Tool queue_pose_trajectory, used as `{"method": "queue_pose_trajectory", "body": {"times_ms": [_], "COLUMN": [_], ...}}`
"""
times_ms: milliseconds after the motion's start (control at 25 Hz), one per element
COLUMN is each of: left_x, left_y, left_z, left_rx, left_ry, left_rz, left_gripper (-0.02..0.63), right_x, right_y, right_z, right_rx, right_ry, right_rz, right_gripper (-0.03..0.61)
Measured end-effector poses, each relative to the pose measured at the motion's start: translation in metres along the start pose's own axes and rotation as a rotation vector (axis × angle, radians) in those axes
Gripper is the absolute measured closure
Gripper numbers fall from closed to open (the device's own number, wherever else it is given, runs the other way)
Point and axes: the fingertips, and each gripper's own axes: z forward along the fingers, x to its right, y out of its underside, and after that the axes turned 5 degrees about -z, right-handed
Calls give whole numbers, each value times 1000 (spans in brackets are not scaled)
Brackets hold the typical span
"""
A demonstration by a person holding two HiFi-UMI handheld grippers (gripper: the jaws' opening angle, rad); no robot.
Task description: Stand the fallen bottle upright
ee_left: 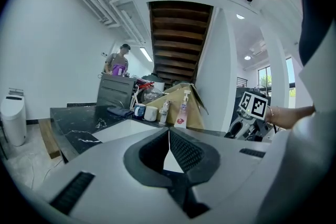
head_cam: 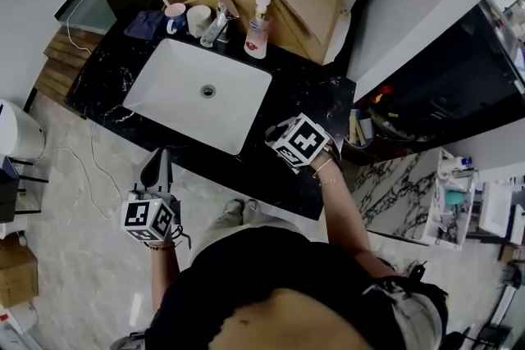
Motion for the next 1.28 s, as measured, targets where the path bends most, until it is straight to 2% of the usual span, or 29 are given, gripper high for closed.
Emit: {"method": "queue_pose_trajectory", "body": {"times_ms": [240,360,520,680,800,960,1280], "left_x": [21,27,37,42,45,47,45], "left_y": [0,2,3,1,0,1,1], "left_z": [20,26,33,37,39,38,37], "left_rx": [-19,-26,-40,-48,-55,-62,-58], "left_ry": [74,97,130,150,158,155,133], "left_rz": [27,29,42,54,62,63,64], "left_gripper": [609,609,609,609,609,609,608], "right_x": [0,7,26,51,59,60,54], "right_y": [9,14,18,18,14,12,14], "right_z": [-30,-40,-54,-75,-84,-76,-69], "right_rx": [194,275,389,634,793,854,881], "right_ry": [11,57,238,457,547,600,617], "right_rz": [121,185,214,285,277,228,206], "right_gripper": [479,482,482,482,482,482,480]}}
